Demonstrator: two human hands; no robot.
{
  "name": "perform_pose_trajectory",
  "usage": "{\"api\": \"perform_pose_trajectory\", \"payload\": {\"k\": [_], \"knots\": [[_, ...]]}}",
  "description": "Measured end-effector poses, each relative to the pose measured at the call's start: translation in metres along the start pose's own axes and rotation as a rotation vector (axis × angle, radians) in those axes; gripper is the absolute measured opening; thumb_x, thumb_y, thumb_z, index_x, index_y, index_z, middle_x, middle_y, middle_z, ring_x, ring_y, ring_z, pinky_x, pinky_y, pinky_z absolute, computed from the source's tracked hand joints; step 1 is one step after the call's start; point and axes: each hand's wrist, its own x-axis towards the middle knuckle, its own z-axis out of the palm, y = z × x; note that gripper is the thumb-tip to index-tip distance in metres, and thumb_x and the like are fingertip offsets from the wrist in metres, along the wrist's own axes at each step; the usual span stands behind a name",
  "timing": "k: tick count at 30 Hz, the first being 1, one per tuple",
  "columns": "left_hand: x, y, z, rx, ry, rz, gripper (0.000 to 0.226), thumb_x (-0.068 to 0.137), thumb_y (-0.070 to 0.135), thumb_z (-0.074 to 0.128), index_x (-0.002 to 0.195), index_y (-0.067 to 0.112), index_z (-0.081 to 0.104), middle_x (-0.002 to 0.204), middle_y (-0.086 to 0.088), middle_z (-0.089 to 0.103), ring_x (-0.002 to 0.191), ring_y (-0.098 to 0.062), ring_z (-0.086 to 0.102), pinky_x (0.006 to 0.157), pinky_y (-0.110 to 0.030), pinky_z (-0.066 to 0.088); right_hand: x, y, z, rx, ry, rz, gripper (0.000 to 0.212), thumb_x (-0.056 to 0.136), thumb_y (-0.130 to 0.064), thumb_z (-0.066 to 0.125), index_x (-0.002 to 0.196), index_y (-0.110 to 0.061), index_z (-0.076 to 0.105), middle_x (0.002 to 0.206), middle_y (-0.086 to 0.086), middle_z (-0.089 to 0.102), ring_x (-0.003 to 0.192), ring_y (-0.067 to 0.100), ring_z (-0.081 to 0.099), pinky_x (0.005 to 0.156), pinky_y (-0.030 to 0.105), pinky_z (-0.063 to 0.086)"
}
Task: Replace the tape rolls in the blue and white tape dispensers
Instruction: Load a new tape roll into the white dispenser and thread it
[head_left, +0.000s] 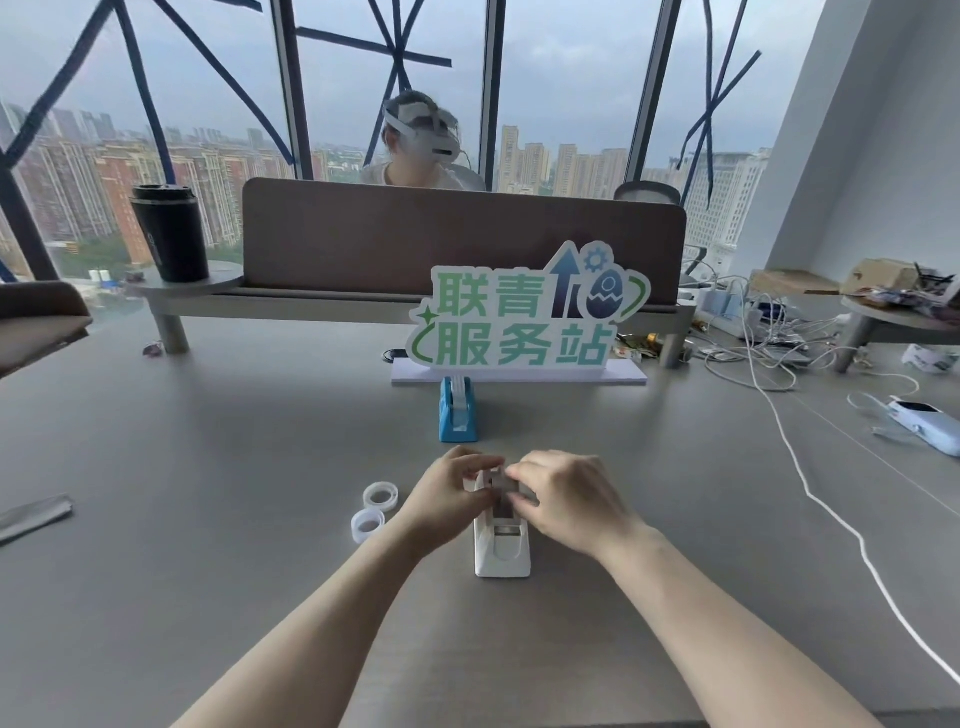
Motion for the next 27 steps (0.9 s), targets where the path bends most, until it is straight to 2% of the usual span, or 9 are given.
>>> {"api": "perform_pose_trajectory", "payload": {"k": [4, 12, 15, 21, 24, 27], "knots": [[-0.001, -0.0013, 0.0013, 0.007, 0.002, 0.004, 0.04, 0.084, 0.021, 0.067, 0.123, 0.019, 0.065, 0.118, 0.005, 0.057, 0.105, -0.012, 0.054, 0.09, -0.022, 0.038, 0.0024, -0.0001, 0.0009, -0.032, 0.012, -0.041, 0.026, 0.085, -0.031, 0.052, 0.088, -0.017, 0.073, 0.078, 0.0, 0.073, 0.066, 0.021, 0.069, 0.055, 0.034, 0.057], [-0.0017, -0.0005, 0.0011, 0.019, 0.002, -0.003, 0.041, 0.084, 0.017, 0.062, 0.124, 0.022, 0.064, 0.122, 0.004, 0.057, 0.108, -0.012, 0.052, 0.09, -0.024, 0.038, 0.0072, -0.0007, 0.0009, -0.052, 0.045, -0.089, 0.006, 0.082, -0.012, 0.069, 0.076, -0.013, 0.069, 0.068, 0.002, 0.067, 0.058, 0.02, 0.065, 0.048, 0.029, 0.054], [-0.0019, -0.0007, 0.0009, 0.006, -0.001, -0.004, 0.041, 0.083, 0.017, 0.062, 0.124, 0.023, 0.064, 0.122, 0.004, 0.057, 0.108, -0.013, 0.052, 0.09, -0.024, 0.038, 0.0071, -0.0018, 0.0026, -0.003, 0.079, -0.04, 0.006, 0.085, -0.013, 0.066, 0.079, -0.012, 0.068, 0.071, 0.002, 0.067, 0.059, 0.02, 0.065, 0.05, 0.03, 0.054], [-0.0015, -0.0043, 0.0017, -0.021, -0.005, -0.018, 0.041, 0.082, 0.015, 0.062, 0.122, 0.027, 0.065, 0.124, 0.006, 0.056, 0.113, -0.015, 0.052, 0.098, -0.032, 0.044, 0.0021, 0.003, 0.0093, 0.085, 0.09, 0.067, 0.009, 0.087, -0.01, 0.062, 0.078, -0.013, 0.061, 0.074, 0.001, 0.063, 0.059, 0.021, 0.06, 0.053, 0.022, 0.039], [-0.0016, -0.0047, 0.0019, -0.041, -0.001, -0.023, 0.041, 0.082, 0.015, 0.063, 0.121, 0.027, 0.065, 0.123, 0.006, 0.057, 0.113, -0.015, 0.052, 0.1, -0.034, 0.045, -0.0001, 0.0052, 0.0093, 0.136, 0.095, 0.094, 0.007, 0.089, -0.013, 0.059, 0.082, -0.014, 0.062, 0.078, -0.001, 0.064, 0.062, 0.02, 0.06, 0.053, 0.024, 0.043], [-0.0017, -0.0055, 0.0017, -0.049, 0.0, -0.018, 0.04, 0.081, 0.015, 0.063, 0.119, 0.027, 0.066, 0.122, 0.006, 0.057, 0.113, -0.015, 0.052, 0.099, -0.033, 0.045, -0.0002, 0.0061, 0.0084, 0.167, 0.087, 0.086, 0.007, 0.089, -0.014, 0.058, 0.086, -0.016, 0.064, 0.083, -0.001, 0.066, 0.067, 0.021, 0.062, 0.056, 0.033, 0.053]]}}
